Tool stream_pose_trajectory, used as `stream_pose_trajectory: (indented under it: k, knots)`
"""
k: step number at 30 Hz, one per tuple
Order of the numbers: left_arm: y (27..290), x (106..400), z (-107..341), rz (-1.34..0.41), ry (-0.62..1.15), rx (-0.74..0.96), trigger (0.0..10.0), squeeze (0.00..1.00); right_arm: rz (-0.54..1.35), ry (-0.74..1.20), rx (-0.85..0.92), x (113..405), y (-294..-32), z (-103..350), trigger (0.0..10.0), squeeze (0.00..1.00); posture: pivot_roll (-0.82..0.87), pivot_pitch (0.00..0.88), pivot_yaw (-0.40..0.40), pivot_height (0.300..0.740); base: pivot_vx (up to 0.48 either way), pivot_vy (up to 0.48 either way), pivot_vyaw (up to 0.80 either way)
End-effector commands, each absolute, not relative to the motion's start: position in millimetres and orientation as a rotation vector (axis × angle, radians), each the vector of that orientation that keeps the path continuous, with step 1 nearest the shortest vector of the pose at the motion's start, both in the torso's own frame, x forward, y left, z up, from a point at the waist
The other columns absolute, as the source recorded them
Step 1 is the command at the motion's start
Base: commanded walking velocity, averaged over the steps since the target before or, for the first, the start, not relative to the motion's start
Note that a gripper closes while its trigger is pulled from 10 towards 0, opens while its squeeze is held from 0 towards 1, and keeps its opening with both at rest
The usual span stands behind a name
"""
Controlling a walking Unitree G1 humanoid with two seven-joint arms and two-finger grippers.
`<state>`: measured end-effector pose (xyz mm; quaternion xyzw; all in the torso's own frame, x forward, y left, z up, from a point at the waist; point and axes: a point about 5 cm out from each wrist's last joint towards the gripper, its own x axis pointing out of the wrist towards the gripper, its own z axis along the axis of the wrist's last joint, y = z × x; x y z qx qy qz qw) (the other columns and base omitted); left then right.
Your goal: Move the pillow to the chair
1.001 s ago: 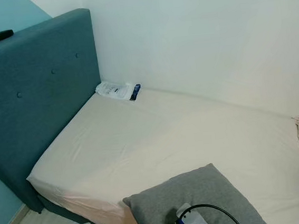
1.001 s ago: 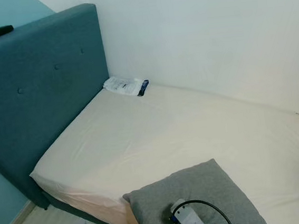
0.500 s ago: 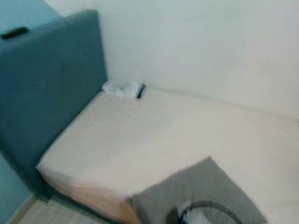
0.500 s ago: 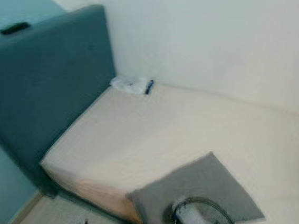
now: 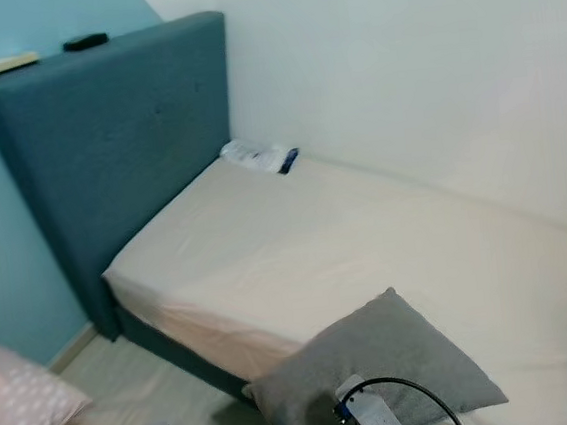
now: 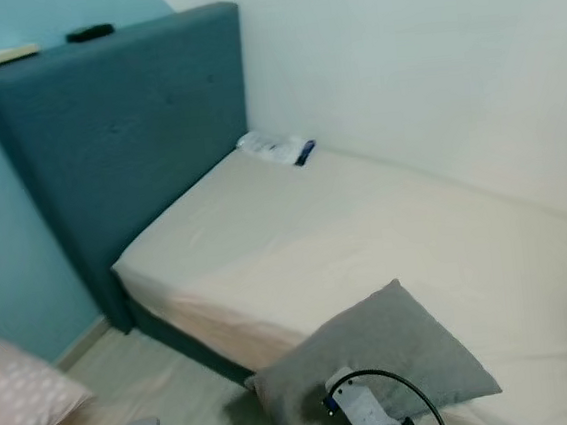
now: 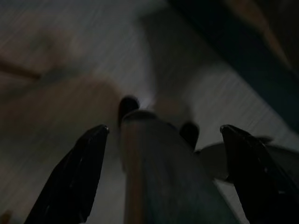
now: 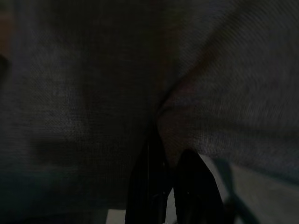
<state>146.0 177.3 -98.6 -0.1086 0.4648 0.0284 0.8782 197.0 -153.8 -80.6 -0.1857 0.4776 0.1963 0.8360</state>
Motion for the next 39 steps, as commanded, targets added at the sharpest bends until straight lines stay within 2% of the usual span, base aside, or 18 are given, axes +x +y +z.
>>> stream_pose_trajectory:
  k: [1,15,20,39]
  knots:
    - [173,146,-99,0.05,0.974,-0.228,10.0,0.0,0.412,1.034,-0.381,192,-157,-83,10.0,0.0,0.1,0.0,-0.121,0.74,-0.292,0.0,0.0]
    - [172,146,-99,0.056,0.973,-0.239,10.0,0.0,0.434,1.008,-0.379,201,-154,-78,10.0,0.0,0.1,0.0,-0.135,0.74,-0.232,0.0,0.1]
    - [174,146,-99,0.064,0.97,-0.242,10.0,0.0,0.449,0.989,-0.389,208,-154,-74,10.0,0.0,0.1,0.0,-0.131,0.74,0.0,0.0,0.8]
    - [174,146,-99,0.067,0.967,-0.256,10.0,0.0,0.456,0.986,-0.367,208,-150,-74,10.0,0.0,0.09,0.001,-0.123,0.74,0.0,0.0,0.79]
